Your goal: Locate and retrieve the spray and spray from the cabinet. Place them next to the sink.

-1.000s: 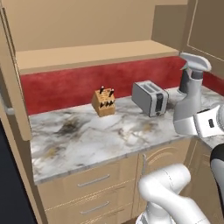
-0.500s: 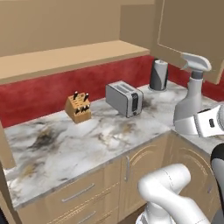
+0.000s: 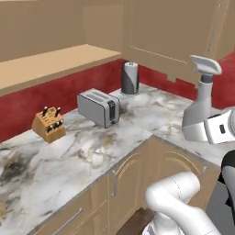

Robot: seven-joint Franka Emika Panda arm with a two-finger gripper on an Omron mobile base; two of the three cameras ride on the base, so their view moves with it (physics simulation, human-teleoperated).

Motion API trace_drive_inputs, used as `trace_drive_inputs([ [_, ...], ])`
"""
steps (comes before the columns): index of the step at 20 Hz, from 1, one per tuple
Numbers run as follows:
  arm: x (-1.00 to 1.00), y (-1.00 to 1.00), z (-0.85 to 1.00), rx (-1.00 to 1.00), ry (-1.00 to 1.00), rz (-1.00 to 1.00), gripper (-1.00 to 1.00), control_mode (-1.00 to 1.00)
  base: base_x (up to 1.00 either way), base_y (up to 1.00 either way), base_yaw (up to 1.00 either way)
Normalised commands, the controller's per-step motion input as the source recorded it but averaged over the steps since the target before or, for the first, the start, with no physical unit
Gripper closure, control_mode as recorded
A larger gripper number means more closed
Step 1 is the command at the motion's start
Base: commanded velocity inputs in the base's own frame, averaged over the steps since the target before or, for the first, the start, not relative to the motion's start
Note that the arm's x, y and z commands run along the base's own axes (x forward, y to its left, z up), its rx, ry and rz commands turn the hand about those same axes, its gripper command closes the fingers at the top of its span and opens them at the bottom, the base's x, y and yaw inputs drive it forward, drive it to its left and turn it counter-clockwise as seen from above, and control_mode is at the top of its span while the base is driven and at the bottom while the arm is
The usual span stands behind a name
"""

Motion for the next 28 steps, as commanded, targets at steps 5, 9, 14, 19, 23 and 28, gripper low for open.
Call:
trace_drive_inputs([
  [5,0.0,0.0,0.0,0.0,0.0,0.0,1.0,1.0,0.0,0.0,-0.47],
  [9,0.0,0.0,0.0,0.0,0.0,0.0,1.0,1.0,0.01,-0.02,-0.45],
  [14,0.0,0.0,0.0,0.0,0.0,0.0,1.0,1.0,0.03,-0.21,-0.42],
  [19,0.0,0.0,0.0,0.0,0.0,0.0,1.0,1.0,0.06,-0.56,-0.33],
  [23,0.0,0.0,0.0,0.0,0.0,0.0,1.0,1.0,0.06,-0.67,-0.29],
  [28,0.0,0.0,0.0,0.0,0.0,0.0,1.0,1.0,0.05,-0.7,-0.28],
])
